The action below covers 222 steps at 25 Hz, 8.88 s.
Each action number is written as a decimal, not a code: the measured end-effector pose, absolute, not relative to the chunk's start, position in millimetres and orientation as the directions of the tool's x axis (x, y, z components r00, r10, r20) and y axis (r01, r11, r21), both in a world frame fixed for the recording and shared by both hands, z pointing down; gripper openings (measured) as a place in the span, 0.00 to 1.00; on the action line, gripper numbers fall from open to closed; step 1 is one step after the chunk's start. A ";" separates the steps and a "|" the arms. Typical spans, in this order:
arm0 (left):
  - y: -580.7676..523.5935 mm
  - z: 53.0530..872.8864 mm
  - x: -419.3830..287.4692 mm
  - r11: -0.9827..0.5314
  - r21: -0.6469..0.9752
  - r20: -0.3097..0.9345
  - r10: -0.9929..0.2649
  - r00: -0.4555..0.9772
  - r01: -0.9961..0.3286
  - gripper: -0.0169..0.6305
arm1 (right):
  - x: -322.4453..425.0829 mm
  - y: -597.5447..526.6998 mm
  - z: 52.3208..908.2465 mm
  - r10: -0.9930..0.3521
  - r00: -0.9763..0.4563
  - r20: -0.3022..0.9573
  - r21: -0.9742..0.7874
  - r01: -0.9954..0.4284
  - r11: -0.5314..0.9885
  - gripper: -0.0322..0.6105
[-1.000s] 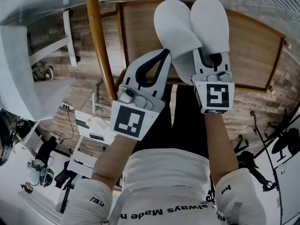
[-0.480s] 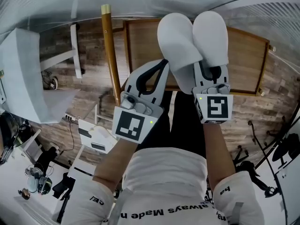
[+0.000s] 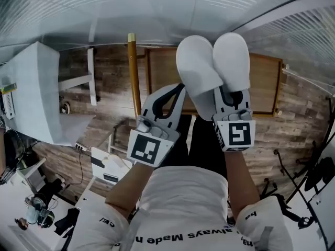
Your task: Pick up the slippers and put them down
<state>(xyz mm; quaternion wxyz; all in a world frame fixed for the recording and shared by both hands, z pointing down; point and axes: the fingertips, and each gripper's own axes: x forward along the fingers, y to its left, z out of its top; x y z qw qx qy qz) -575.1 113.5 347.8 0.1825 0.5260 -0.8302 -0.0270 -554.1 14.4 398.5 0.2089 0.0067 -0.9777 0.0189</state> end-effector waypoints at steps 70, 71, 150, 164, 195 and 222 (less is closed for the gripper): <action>168.4 40.2 -489.6 0.272 0.082 -0.051 -0.960 -0.276 -0.959 0.05 | -451.8 60.2 49.6 0.032 -0.986 0.162 -0.023 0.029 0.999 0.18; 164.1 40.2 -485.2 0.259 0.081 -0.054 -0.963 -0.264 -0.963 0.05 | -447.2 56.6 49.1 0.021 -0.987 0.159 -0.026 0.018 1.000 0.18; -35.3 72.6 125.3 -0.725 0.098 0.035 -0.682 0.730 -0.682 0.05 | 253.9 -35.2 96.7 -0.863 -0.447 0.237 -0.073 -0.894 0.443 0.17; -31.5 175.3 115.9 -0.751 0.150 0.180 -0.619 0.764 -0.643 0.05 | 238.4 -33.2 198.0 -0.840 -0.420 0.343 -0.108 -0.906 0.409 0.16; -58.4 451.4 119.4 -0.735 0.229 0.296 -0.572 0.765 -0.639 0.05 | 221.9 -58.6 485.6 -0.775 -0.448 0.446 -0.140 -0.890 0.434 0.15; -53.2 753.3 110.0 -0.777 0.189 0.360 -0.514 0.779 -0.600 0.05 | 214.6 -44.7 807.5 -0.720 -0.467 0.513 -0.117 -0.870 0.480 0.14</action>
